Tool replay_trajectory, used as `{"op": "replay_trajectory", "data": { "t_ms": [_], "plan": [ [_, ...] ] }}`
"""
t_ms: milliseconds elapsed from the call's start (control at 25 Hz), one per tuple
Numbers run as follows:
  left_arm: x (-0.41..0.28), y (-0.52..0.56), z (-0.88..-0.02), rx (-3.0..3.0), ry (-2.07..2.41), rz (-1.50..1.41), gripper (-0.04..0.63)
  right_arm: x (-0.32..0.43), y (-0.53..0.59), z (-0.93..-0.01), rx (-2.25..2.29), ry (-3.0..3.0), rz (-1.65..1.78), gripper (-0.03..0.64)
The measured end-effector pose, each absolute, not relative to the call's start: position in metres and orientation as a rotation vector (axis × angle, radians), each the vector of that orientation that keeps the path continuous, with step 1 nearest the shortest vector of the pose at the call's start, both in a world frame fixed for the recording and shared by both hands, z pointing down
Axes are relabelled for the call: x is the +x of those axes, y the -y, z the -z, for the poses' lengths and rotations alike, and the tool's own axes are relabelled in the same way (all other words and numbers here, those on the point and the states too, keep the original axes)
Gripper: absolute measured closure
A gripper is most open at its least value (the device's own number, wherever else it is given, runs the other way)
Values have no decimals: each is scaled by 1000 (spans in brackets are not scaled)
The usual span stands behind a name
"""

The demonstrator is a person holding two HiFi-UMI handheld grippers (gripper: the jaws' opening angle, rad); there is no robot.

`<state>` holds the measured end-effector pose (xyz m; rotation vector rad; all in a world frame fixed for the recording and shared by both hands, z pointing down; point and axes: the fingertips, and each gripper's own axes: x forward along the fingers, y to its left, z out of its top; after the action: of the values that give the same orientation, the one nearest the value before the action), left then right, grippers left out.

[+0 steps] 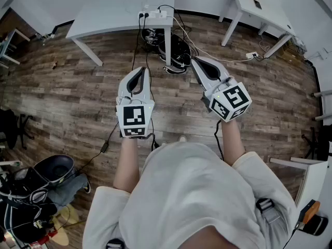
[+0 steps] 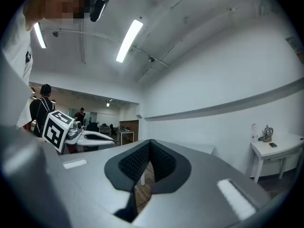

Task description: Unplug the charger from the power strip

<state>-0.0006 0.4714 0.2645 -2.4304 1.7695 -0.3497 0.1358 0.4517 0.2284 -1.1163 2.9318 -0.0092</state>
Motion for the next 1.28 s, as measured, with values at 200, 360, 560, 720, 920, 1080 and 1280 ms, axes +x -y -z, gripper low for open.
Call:
{"op": "replay_trajectory", "data": {
  "t_ms": [200, 360, 560, 720, 920, 1080, 1280],
  "plan": [
    [8, -459, -267, -2427, -1770, 366, 592, 144, -443, -228, -1090, -2924, 24, 615],
    [13, -456, -269, -2409, -1802, 387, 592, 159, -441, -227, -1060, -2909, 45, 615],
    [20, -457, -274, -2375, -1845, 414, 592, 173, -437, -237, -1042, -2939, 24, 615],
    [27, -460, -282, -2362, -1875, 434, 592, 180, -434, -240, -1060, -2952, -34, 615],
    [33, -451, -288, -2356, -1911, 438, 592, 189, -422, -247, -1080, -2946, 23, 615],
    [40, -432, -289, -2350, -1916, 419, 592, 197, -406, -250, -1093, -2957, 23, 615],
    [36, -404, -287, -2343, -1942, 348, 592, 188, -384, -254, -993, -2982, 93, 614]
  ]
}}
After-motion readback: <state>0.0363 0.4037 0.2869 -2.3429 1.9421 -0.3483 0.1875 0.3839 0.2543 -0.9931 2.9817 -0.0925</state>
